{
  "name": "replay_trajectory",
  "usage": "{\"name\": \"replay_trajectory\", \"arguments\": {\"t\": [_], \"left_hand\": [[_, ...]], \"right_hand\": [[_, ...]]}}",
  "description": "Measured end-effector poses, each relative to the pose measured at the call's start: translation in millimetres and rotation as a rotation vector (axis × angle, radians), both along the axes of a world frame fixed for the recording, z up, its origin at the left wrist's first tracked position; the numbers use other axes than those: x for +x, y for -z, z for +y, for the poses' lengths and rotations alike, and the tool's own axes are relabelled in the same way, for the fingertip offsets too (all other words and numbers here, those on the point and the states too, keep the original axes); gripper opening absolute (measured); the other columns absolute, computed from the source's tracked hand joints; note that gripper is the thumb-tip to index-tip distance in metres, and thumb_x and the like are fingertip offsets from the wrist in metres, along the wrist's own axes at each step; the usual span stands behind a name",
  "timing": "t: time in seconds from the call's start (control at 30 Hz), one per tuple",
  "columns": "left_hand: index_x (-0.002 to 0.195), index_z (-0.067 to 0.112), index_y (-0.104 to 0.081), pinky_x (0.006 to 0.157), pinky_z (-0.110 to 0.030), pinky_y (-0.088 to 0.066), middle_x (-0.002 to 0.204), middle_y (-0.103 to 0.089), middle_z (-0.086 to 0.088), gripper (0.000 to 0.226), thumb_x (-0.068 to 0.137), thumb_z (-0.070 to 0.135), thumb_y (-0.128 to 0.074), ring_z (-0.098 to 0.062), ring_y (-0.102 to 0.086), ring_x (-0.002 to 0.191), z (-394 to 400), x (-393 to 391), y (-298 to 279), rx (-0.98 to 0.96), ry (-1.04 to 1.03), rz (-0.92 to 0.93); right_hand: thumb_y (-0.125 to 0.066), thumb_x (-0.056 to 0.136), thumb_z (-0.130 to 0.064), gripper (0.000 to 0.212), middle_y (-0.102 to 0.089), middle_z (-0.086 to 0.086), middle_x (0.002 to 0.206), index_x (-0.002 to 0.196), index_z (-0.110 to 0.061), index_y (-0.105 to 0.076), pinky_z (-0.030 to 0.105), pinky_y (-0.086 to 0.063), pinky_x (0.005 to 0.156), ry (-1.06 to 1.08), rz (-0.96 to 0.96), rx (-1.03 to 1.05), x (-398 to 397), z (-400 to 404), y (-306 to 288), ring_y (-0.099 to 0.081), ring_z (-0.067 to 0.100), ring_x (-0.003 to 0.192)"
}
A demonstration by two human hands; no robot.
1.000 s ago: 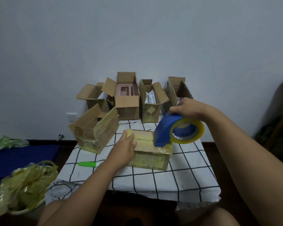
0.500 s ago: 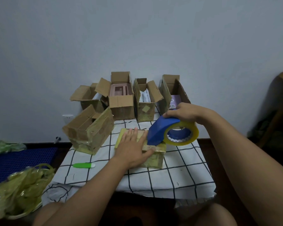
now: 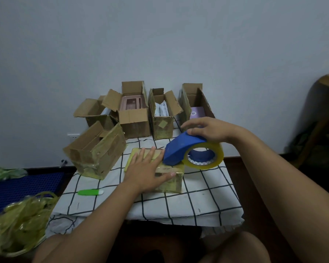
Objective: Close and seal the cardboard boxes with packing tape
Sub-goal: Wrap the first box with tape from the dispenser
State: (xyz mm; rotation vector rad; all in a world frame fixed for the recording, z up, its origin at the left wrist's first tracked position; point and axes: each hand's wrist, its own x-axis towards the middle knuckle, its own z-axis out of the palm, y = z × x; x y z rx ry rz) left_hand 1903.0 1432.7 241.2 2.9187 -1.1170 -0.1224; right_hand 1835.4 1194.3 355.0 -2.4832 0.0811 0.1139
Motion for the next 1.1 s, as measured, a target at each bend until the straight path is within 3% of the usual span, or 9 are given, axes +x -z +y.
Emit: {"name": "replay_trajectory", "arguments": {"t": [0.1,0.17,0.23,0.5,0.8,1.1], "left_hand": [[0.15,0.047,0.012,0.121,-0.045,0.003,0.164,0.009,0.002,0.095,0.069,0.092,-0.008,-0.028,0.01,0.15,-1.9,2.0,-0.4,-0.006,-0.012,0.01],[0.151,0.048,0.012,0.121,-0.045,0.003,0.164,0.008,0.002,0.094,0.071,0.092,-0.009,-0.028,0.01,0.151,-2.5,2.7,0.0,-0.011,-0.014,0.011],[0.151,0.047,0.011,0.121,-0.045,0.003,0.164,0.008,0.003,0.093,0.073,0.091,-0.012,-0.028,0.01,0.151,-2.1,2.7,0.6,-0.008,-0.014,0.004],[0.15,0.05,0.006,0.12,-0.043,0.005,0.164,0.009,0.004,0.088,0.075,0.09,-0.015,-0.026,0.009,0.151,0.8,1.5,-4.2,-0.005,0.006,0.024],[0.146,0.058,0.006,0.121,-0.044,0.003,0.164,0.009,0.004,0.086,0.069,0.093,-0.008,-0.026,0.008,0.151,4.5,3.7,-1.5,-0.008,0.043,0.014],[0.145,0.062,0.001,0.121,-0.044,0.002,0.164,0.009,0.003,0.082,0.07,0.093,-0.008,-0.026,0.009,0.151,5.6,8.5,-0.8,0.011,0.09,0.02]], "right_hand": [[-0.046,0.102,-0.044,0.033,-0.056,-0.011,0.122,0.131,-0.036,-0.06,0.03,-0.037,0.093,-0.049,0.017,-0.113,-2.4,2.9,-4.0,-0.052,0.012,0.113],[-0.056,0.089,-0.063,0.05,-0.053,-0.011,0.126,0.133,-0.04,-0.057,0.029,-0.037,0.092,-0.06,0.057,-0.113,-5.6,2.1,-4.1,-0.051,0.012,0.115],[-0.064,0.08,-0.066,0.064,-0.049,-0.013,0.126,0.137,-0.04,-0.053,0.028,-0.039,0.09,-0.071,0.073,-0.132,-6.7,3.1,-1.7,-0.05,0.012,0.113],[-0.073,0.084,-0.048,0.053,-0.054,-0.012,0.125,0.134,-0.042,-0.055,0.03,-0.044,0.095,-0.052,0.053,-0.037,-22.4,-18.9,7.2,-0.055,0.013,0.11],[-0.077,0.082,-0.041,0.049,-0.058,-0.016,0.117,0.128,-0.045,-0.06,0.018,-0.045,0.081,0.013,-0.017,0.123,-51.1,-43.7,25.2,-0.06,0.011,0.102],[-0.075,0.08,-0.045,0.05,-0.058,-0.015,0.119,0.128,-0.047,-0.059,0.019,-0.048,0.08,0.06,-0.009,0.161,-76.8,-60.0,35.1,-0.061,0.011,0.101]]}}
